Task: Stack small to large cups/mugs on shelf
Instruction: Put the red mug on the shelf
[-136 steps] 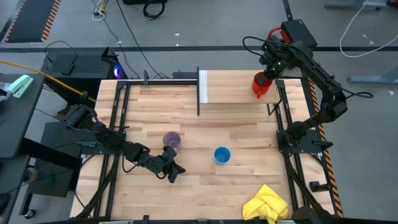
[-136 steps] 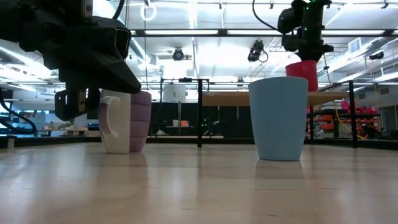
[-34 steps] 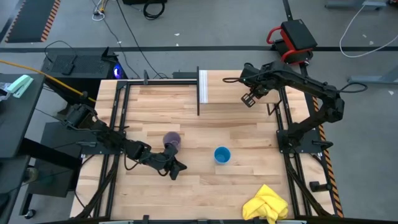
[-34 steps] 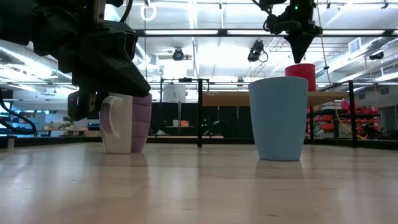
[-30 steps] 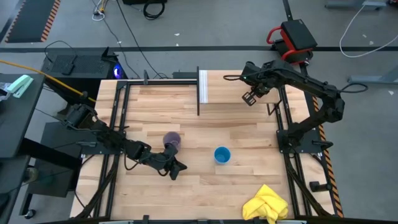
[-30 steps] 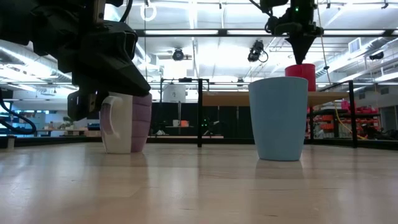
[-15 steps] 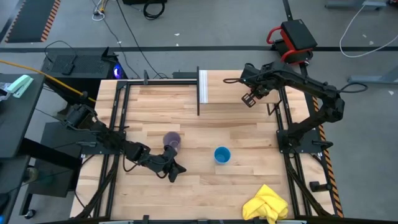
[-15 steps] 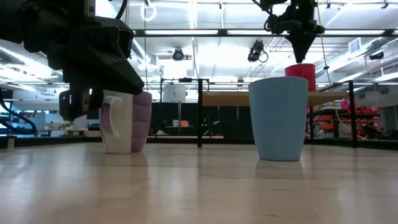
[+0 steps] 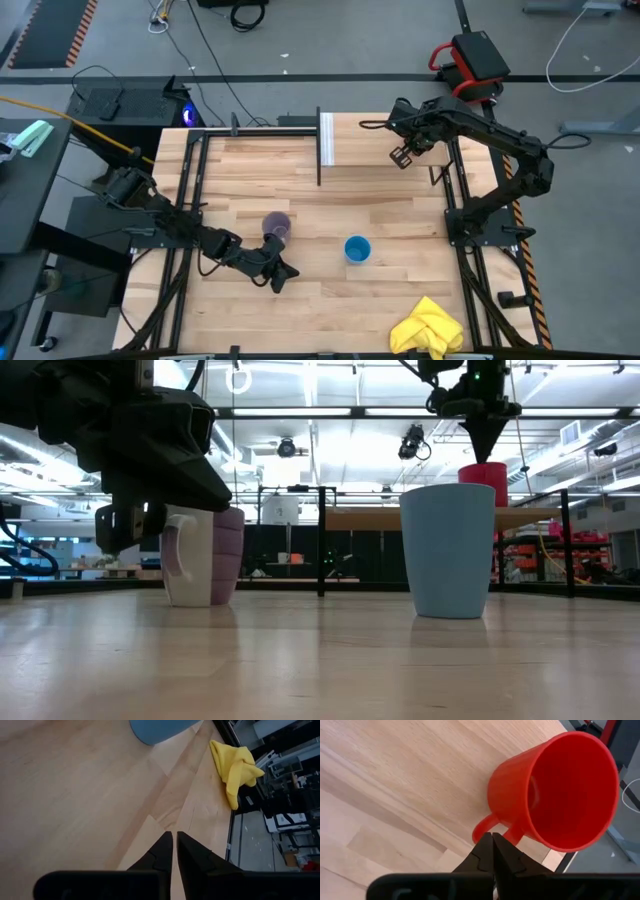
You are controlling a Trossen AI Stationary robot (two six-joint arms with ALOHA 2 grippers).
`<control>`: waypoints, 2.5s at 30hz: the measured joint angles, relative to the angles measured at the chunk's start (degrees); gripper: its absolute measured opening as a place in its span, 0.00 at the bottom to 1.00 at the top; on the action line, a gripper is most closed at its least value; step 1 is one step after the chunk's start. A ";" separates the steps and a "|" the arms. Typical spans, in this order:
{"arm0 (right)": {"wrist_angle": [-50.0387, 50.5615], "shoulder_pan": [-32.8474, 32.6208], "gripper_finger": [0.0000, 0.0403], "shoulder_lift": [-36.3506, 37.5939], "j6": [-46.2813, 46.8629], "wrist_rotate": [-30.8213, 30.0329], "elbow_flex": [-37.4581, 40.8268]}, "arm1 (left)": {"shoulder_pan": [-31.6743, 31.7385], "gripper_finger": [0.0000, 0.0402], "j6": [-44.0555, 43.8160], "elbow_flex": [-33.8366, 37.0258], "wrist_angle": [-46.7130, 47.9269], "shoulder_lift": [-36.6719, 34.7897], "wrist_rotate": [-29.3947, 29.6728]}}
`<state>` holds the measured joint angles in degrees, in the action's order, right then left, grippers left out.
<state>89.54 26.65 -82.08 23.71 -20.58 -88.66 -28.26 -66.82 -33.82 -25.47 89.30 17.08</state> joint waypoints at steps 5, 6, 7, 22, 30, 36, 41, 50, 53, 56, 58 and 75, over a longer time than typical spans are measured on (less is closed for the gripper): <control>0.52 -0.04 0.00 0.00 0.11 0.05 0.00 | -0.01 0.07 -0.03 0.00 -0.01 0.00 0.00; 0.48 -0.04 0.00 0.00 0.13 0.04 0.00 | -0.01 0.07 -0.03 0.00 -0.02 0.00 0.00; 0.50 -0.04 0.00 0.00 0.25 0.04 0.00 | -0.02 0.06 -0.03 0.00 0.00 0.00 0.00; 0.42 -2.82 0.00 -0.75 1.16 1.51 0.00 | -0.36 0.07 0.41 0.00 -0.02 0.00 0.00; 0.48 -1.42 0.00 -1.60 2.04 1.14 0.00 | -0.36 0.07 0.29 0.00 -0.18 0.00 0.00; 0.48 -1.27 0.00 -1.60 4.50 1.14 0.00 | -0.36 0.08 0.06 0.00 -0.36 0.00 0.00; 0.47 -0.83 0.00 -1.60 6.21 1.05 0.00 | -0.36 0.07 0.06 0.00 -0.37 0.00 0.00; 0.47 -0.01 0.00 -1.60 8.26 0.48 0.00 | -0.44 0.08 0.06 0.00 -0.39 0.00 0.00; 0.48 0.22 0.00 -1.60 8.51 0.49 0.00 | -0.58 0.08 0.06 0.00 -0.39 0.00 0.00; 0.48 0.33 0.00 -1.60 9.08 0.50 0.00 | -0.63 0.08 0.08 0.00 -0.39 0.00 0.00; 0.47 0.37 0.00 -1.60 9.16 0.47 0.00 | -0.63 0.07 0.08 0.00 -0.39 0.00 0.00; 0.46 -0.70 0.04 -0.15 11.46 2.82 -1.95 | -0.60 0.08 0.12 0.00 -0.39 0.00 0.00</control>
<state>90.00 25.95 -82.23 35.17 -17.76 -90.61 -28.86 -66.70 -33.82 -25.87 89.30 17.08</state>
